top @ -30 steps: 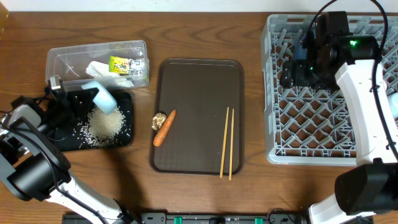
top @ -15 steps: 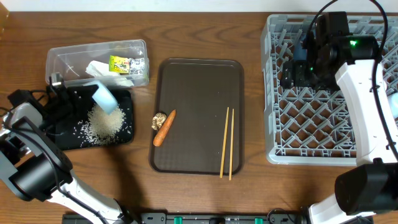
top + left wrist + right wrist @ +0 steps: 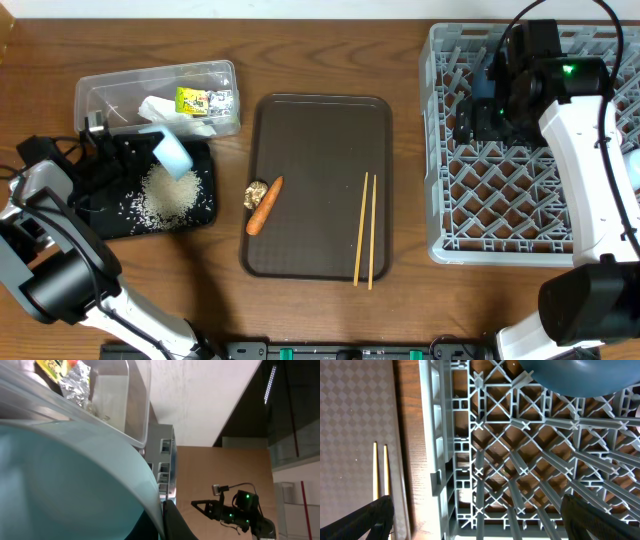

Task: Sort waste into correct bins and load items into the dishwasher rack
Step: 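Tilt the white bowl with the left gripper to pour rice onto black tray, then carry the empty bowl back and set it on the brown tray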

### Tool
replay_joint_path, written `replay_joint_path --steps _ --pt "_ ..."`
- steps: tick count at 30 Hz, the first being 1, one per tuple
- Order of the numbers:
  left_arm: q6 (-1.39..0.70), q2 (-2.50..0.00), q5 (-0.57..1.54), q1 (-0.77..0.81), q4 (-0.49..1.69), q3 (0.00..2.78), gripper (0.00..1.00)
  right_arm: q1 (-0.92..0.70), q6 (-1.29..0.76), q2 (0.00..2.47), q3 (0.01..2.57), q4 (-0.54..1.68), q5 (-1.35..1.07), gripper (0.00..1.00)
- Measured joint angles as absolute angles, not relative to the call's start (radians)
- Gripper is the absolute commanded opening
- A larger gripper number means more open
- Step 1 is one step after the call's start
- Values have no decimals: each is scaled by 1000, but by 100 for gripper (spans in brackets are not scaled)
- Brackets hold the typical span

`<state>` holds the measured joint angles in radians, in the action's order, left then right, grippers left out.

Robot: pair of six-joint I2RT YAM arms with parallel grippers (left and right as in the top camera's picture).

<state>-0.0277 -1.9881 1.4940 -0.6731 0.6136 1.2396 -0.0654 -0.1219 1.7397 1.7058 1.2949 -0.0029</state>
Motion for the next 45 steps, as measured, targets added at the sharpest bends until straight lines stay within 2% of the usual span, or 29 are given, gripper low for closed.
replay_joint_path --steps 5,10,17,28,35,41,43,45 --pt "-13 -1885 1412 -637 666 1240 6 -65 -122 1740 1706 1299 -2 99" --pt "-2 -1669 1255 -562 724 1242 6 -65 -122 1740 1706 1298 -2 99" --pt "-1 -1506 1064 -338 765 1246 6 -65 -131 1740 1706 1290 1 99" --pt "-28 -1590 699 168 738 1246 6 -6 -179 1740 1706 1291 19 99" --pt "-101 -1741 573 372 625 1246 6 -6 -179 1740 1706 1293 19 99" --pt "-138 -1830 507 463 585 1246 7 -6 -179 1740 1706 1293 19 99" --pt "-141 -1831 486 474 580 1246 17 -6 -176 1740 1706 1290 9 99" --pt "-147 -1831 473 474 579 1246 33 -6 -165 1740 1706 1283 -14 99"
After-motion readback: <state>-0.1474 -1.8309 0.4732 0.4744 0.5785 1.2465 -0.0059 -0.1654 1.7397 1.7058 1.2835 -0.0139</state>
